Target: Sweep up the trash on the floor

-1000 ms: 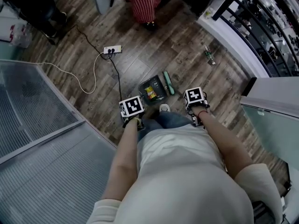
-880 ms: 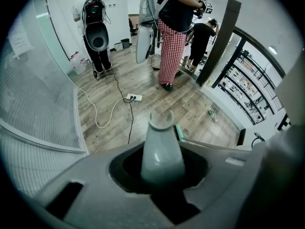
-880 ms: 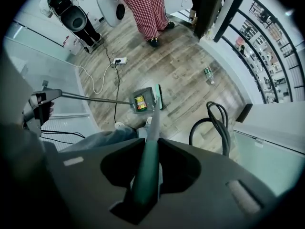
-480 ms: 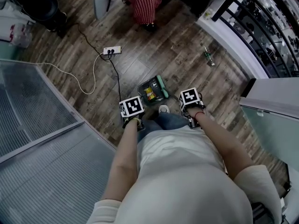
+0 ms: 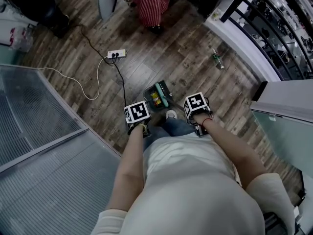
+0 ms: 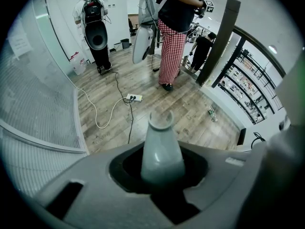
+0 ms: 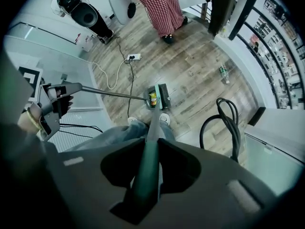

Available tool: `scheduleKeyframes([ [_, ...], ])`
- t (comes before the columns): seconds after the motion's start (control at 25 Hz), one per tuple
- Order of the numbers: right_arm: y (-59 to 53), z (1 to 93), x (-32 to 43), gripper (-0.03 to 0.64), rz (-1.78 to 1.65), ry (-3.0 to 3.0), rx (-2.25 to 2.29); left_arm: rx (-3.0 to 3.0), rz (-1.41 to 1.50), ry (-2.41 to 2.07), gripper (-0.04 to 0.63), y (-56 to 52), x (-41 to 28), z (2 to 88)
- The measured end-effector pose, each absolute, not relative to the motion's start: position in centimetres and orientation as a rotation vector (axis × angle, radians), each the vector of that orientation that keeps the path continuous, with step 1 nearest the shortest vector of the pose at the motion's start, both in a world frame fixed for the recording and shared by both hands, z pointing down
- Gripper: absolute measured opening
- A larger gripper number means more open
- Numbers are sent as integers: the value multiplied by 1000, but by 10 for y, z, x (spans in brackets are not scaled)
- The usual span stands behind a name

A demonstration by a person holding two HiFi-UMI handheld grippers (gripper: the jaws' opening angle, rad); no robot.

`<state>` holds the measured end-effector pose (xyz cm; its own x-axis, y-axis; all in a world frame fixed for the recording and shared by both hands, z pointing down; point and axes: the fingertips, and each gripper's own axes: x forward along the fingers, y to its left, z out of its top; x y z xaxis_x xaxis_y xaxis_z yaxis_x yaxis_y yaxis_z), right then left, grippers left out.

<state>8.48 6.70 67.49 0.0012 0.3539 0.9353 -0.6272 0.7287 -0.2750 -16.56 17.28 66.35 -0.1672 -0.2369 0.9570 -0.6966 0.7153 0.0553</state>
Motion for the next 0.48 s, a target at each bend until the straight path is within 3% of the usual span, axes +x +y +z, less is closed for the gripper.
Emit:
scheduleKeyframes([
  [0.48,66,652,93,98,732,-1400,188,753,483,-1735,95,175,-164,665],
])
